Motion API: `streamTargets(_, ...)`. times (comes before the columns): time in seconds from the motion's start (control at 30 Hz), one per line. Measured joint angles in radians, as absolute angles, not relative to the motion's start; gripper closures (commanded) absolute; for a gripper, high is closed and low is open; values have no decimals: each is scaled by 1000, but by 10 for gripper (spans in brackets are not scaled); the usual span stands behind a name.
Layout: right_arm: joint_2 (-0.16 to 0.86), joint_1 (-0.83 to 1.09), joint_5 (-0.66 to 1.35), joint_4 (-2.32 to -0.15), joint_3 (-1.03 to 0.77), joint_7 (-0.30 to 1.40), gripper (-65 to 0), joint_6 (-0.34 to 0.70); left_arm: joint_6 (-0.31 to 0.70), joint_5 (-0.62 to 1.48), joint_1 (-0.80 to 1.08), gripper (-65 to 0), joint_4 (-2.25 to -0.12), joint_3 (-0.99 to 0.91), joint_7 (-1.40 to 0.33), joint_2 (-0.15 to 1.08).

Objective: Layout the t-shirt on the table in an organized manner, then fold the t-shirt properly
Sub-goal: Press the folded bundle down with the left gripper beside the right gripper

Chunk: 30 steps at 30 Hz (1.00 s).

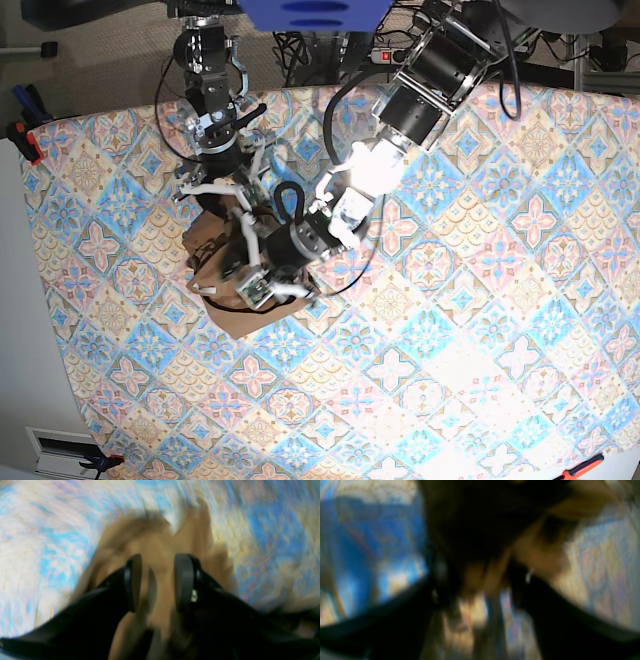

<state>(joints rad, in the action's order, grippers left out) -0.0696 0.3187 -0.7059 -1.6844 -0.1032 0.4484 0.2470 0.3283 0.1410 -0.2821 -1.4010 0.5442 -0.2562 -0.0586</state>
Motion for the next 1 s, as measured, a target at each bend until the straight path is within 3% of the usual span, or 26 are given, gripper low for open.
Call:
streamTargets(0.17,-69,319,-708,-1685,-103,446,-312,252,335,150,-294,-199,-1479,520,-241,-86)
streamTargets(0.5,-69,319,-712,-1685,-103,448,-312,251,328,136,-289,-199,-1445,276,-254,-75)
streamTargets(0.73,-69,322,-712,-1695,-103,453,-312,255,325,134,-374,-199,-1181,260,-253,-15)
streamTargets(1.0,-67,332,-722,-1785,-105,480,-312,262,326,135,-439,-199,-986,300,-242,-34)
